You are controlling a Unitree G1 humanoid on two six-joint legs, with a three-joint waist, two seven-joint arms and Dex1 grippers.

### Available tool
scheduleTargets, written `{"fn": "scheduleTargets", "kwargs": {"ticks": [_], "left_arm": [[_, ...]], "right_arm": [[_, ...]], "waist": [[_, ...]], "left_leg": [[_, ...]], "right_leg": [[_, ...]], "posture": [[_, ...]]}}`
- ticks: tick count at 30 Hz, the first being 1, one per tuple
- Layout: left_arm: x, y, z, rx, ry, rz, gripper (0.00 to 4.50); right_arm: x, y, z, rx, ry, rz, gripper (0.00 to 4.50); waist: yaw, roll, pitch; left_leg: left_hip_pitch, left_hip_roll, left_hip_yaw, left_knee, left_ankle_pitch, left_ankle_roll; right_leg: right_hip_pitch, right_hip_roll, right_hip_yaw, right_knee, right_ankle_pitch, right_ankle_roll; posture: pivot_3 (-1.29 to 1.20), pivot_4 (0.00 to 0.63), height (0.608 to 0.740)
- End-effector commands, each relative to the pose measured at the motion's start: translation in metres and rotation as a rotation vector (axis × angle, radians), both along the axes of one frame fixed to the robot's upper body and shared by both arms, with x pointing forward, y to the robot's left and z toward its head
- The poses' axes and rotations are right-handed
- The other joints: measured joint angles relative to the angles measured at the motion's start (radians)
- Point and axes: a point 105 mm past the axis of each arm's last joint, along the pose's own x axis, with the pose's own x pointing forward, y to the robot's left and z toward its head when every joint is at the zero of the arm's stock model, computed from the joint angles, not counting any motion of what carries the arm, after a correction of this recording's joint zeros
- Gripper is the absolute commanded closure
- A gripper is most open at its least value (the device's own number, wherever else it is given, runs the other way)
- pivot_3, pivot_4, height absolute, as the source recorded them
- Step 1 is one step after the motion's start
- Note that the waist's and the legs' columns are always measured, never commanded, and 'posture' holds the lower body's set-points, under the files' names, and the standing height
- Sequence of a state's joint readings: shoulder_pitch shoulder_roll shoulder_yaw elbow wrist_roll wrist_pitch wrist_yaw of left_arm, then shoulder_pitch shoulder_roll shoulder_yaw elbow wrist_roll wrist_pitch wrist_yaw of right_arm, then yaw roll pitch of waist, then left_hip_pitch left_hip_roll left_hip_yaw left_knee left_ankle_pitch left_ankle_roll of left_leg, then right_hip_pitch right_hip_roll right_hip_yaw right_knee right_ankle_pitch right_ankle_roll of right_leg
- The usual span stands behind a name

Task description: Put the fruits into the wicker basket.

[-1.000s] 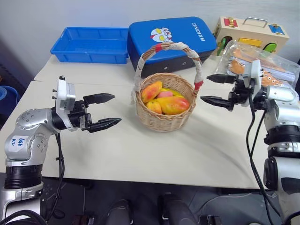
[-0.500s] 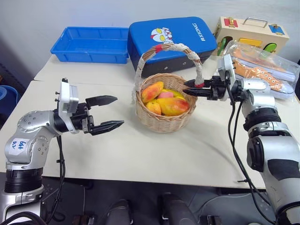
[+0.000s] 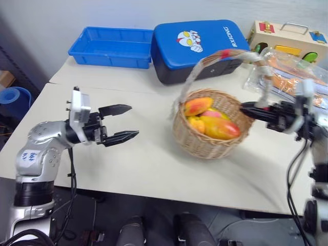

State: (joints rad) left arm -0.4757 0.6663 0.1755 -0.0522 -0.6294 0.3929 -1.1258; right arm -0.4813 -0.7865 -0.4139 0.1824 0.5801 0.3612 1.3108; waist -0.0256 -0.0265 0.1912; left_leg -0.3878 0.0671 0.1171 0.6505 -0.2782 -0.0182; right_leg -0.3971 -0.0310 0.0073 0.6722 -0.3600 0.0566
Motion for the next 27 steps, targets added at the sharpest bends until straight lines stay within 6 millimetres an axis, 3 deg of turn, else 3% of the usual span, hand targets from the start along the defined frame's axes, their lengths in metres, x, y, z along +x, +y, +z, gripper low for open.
{"fn": "scheduleTargets", "kwargs": {"ticks": [1,8,13,15,20,26,27], "left_arm": [[0.004,-0.002,0.003,0.005,-0.031,-0.023,0.00],[0.013,-0.010,0.001,0.017,-0.044,-0.061,0.00],[0.013,-0.011,0.002,0.018,-0.052,-0.067,0.00],[0.012,-0.010,0.003,0.020,-0.054,-0.063,0.00],[0.011,-0.003,0.004,0.029,-0.054,-0.037,0.00],[0.008,0.011,-0.005,0.053,-0.019,0.000,0.00],[0.007,0.016,-0.010,0.063,-0.005,0.009,0.00]], "right_arm": [[-0.028,-0.037,0.036,0.021,-0.158,-0.311,4.30],[-0.035,-0.100,0.014,0.027,-0.125,-0.889,4.30],[-0.029,-0.104,-0.006,0.124,-0.047,-0.949,4.30],[-0.027,-0.096,-0.014,0.179,0.022,-0.886,3.59],[-0.034,-0.105,-0.021,0.137,0.025,-0.919,2.04],[-0.068,-0.113,-0.019,-0.035,-0.024,-0.890,0.03],[-0.077,-0.113,-0.017,-0.063,-0.048,-0.863,0.03]], "waist": [[-0.001,0.000,0.000],[-0.015,0.000,0.000],[-0.022,0.001,-0.001],[-0.023,0.001,-0.001],[-0.023,0.001,-0.001],[-0.014,0.001,-0.001],[-0.011,0.001,-0.001]], "left_leg": [[0.000,0.000,0.000,0.000,0.000,0.000],[0.003,-0.001,0.004,0.000,0.001,0.001],[0.003,0.000,0.005,-0.002,0.002,0.000],[0.003,0.000,0.005,-0.002,0.002,0.000],[0.003,0.000,0.005,-0.002,0.002,0.000],[0.002,0.000,0.005,-0.003,0.002,0.000],[0.002,0.000,0.005,-0.003,0.002,0.000]], "right_leg": [[0.001,0.000,0.000,0.000,0.000,0.000],[0.003,0.001,0.004,-0.004,0.000,0.000],[0.001,0.003,0.005,-0.003,0.000,0.000],[0.001,0.003,0.005,-0.002,0.000,0.000],[0.001,0.003,0.006,-0.003,0.000,0.000],[0.002,0.003,0.007,-0.006,0.000,0.000],[0.002,0.003,0.007,-0.006,0.000,0.000]], "posture": [[0.00,0.150,0.740],[0.00,0.150,0.740],[0.00,0.150,0.740],[0.00,0.150,0.740],[0.00,0.150,0.740],[0.00,0.150,0.740],[0.00,0.150,0.740]]}}
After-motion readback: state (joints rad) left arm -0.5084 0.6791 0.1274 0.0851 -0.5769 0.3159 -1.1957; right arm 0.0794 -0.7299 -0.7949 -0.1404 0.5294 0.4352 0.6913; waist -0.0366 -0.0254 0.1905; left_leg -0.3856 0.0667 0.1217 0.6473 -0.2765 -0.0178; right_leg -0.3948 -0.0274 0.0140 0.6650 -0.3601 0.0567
